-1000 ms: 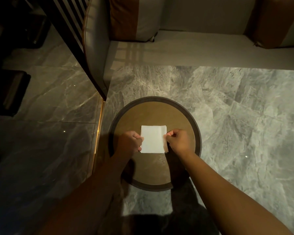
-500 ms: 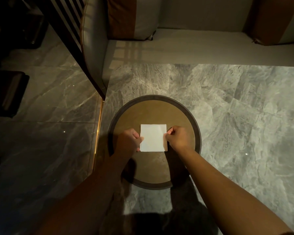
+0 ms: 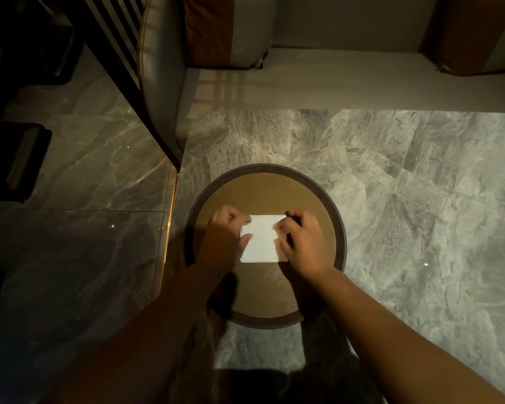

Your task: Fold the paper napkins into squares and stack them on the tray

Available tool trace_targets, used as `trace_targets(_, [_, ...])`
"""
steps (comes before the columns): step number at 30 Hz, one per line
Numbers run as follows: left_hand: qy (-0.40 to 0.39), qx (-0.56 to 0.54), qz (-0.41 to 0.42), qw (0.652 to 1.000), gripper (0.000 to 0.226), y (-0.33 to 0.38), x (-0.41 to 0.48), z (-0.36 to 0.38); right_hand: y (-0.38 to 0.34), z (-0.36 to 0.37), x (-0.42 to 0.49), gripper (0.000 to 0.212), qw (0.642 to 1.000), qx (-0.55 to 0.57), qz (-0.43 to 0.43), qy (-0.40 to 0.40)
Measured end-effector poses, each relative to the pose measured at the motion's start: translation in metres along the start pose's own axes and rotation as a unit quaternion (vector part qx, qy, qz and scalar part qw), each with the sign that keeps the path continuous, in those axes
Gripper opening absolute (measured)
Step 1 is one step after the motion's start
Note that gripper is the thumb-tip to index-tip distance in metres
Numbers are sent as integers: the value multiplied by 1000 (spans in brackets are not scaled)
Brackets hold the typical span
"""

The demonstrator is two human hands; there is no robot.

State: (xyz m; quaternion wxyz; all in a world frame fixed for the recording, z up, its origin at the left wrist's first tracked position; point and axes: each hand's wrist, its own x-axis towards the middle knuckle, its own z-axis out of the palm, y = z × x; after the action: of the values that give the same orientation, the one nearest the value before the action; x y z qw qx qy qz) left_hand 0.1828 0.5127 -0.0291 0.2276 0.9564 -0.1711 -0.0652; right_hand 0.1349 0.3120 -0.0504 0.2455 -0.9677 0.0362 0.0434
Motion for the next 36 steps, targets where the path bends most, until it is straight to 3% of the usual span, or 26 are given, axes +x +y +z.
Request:
trace_targets(2, [-23, 36, 43, 998, 44, 3, 0, 2, -1, 3, 1, 42, 999, -7, -17, -34])
trace_targets(5, [-89, 85, 29, 992, 62, 0, -1, 4, 0, 4, 1, 58, 997, -27, -9, -70])
trace_targets(13, [-116, 114, 69, 984, 76, -18, -2, -2, 10, -13, 5, 84, 983, -106, -42, -141])
trace_targets(21, [-202, 137, 73, 967, 98, -33, 1, -5, 23, -23, 5, 94, 968, -170, -42, -182])
trace_targets(29, [-194, 124, 68, 971, 101, -35, 1, -4, 23, -20, 7, 97, 965, -176, -39, -190])
trace_targets(32, [-191, 121, 44, 973, 101, -28, 1, -5, 18, -20, 8, 97, 961, -187, -37, -198])
trace_targets(36, [-252, 118, -29, 960, 103, -15, 9, -9, 10, -26, 13, 99, 957, -188, -18, -219])
